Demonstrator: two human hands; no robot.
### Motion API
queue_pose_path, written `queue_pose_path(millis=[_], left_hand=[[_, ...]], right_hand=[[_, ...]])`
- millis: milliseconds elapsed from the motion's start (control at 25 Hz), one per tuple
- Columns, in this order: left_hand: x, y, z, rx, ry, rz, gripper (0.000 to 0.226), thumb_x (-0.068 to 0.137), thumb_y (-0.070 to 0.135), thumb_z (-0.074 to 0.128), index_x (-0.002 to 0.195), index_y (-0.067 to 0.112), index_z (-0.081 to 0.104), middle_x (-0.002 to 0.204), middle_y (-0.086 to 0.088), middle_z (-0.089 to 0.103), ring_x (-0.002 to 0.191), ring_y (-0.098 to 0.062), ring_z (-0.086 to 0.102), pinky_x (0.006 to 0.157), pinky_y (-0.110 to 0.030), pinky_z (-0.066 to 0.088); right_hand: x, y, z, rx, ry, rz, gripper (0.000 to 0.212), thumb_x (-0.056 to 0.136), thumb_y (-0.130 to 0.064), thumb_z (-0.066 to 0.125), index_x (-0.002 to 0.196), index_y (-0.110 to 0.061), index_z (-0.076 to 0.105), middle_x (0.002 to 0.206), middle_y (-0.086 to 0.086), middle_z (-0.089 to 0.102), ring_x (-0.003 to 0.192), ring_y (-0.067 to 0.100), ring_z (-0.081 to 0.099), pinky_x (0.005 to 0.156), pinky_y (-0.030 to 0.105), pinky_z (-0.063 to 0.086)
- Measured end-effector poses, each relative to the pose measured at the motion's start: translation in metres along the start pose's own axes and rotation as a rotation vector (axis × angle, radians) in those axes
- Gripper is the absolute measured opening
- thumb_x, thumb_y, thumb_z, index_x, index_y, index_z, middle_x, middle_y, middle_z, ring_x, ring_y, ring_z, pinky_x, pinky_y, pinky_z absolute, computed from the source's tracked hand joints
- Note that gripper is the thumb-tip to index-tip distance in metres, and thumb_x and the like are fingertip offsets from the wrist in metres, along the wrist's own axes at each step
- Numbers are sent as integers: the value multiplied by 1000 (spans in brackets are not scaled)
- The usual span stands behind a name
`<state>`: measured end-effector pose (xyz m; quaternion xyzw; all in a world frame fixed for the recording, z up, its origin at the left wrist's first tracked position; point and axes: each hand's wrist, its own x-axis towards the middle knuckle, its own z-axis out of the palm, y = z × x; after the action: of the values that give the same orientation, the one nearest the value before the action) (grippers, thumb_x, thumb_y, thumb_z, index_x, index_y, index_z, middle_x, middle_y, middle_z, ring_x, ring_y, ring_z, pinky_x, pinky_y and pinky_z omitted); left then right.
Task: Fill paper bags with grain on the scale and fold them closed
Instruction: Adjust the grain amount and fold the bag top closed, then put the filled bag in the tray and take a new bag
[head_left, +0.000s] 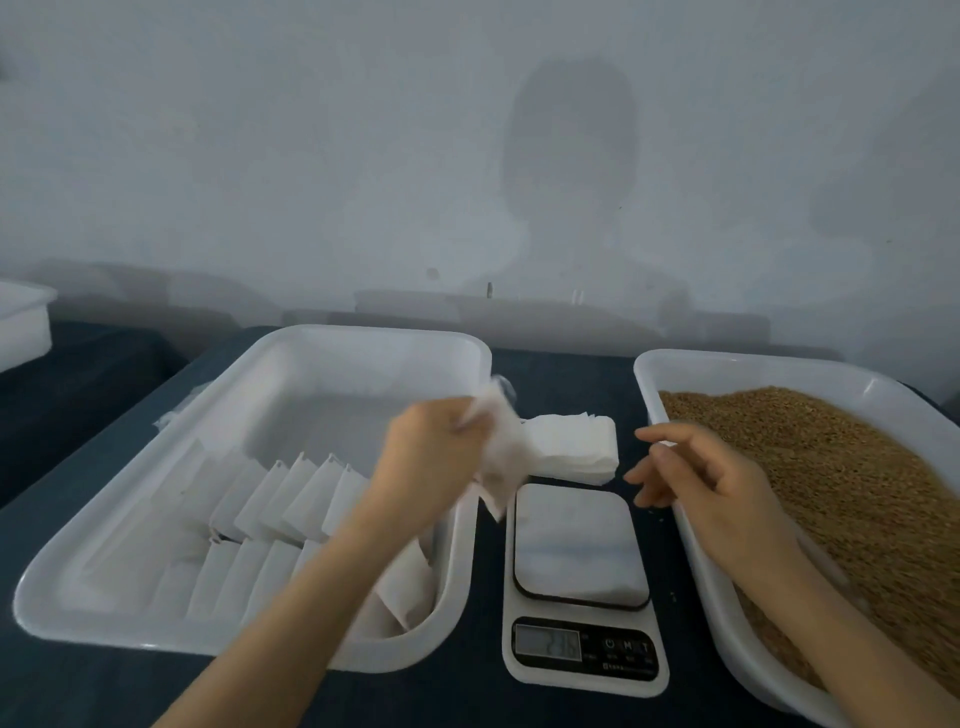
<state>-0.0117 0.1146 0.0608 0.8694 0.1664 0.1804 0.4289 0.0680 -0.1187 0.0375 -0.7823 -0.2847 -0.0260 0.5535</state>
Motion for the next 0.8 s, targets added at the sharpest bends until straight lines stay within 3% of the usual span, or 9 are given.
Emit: queue_pose_path(millis=[80,200,280,360,440,560,680,800], left_hand=[[10,-17,-22,-85,133,-94,31,91,28,50,79,2,63,67,-16,62,58,-17,60,71,-41,57],[18,-39,-30,-67,126,-244,26,90,16,47,82,-1,64,78,-22,67,69,-27,69,74,-50,58],[15,-52,-21,47,41,-294,23,89,10,46,75,1,62,65,-16,63,61,-26,63,71,-49,57],[11,-64,-11,133,-68,-308,20,89,7,45,79,8,62,66,-6,62,61,-24,60,66,-45,56],[8,-69,-5,160,-137,-358,24,92,8,43,106,15,61,80,-6,63,69,-23,62,60,-36,55],[10,-71,-7,139,-149,-467,50,94,7,42,142,18,35,84,-6,56,68,-20,59,51,-27,48],[13,-70,-17,242,-176,-442,64,92,6,51,148,14,22,86,-6,57,71,-23,64,63,-37,56],[15,-56,-27,605,-211,-313,69,88,16,65,144,13,25,109,-13,62,86,-26,66,78,-40,56]], right_hand=[[0,-1,0,10,11,8,21,95,-11,47,103,-23,62,80,-4,70,66,11,66,61,14,51],[-1,-3,1,12,8,-2,23,96,-10,46,102,-27,60,80,-5,69,66,10,66,61,14,50],[-2,-4,1,12,12,-13,24,96,-9,46,102,-28,60,79,-6,69,65,10,65,60,13,50],[-2,-3,0,15,14,-14,25,96,-9,46,102,-29,60,80,-6,69,65,11,65,60,13,49],[-2,-2,-1,13,15,-9,26,96,-9,46,102,-30,59,80,-6,69,65,11,65,60,13,49],[-2,-1,-1,5,13,-12,26,96,-9,45,102,-30,59,82,-7,68,64,10,65,60,13,49],[-2,-1,-2,6,23,-14,25,96,-9,45,103,-29,60,83,-8,68,64,9,65,60,13,49],[-1,0,-3,3,59,5,24,96,-9,46,102,-27,60,81,-7,69,63,9,65,60,14,50]])
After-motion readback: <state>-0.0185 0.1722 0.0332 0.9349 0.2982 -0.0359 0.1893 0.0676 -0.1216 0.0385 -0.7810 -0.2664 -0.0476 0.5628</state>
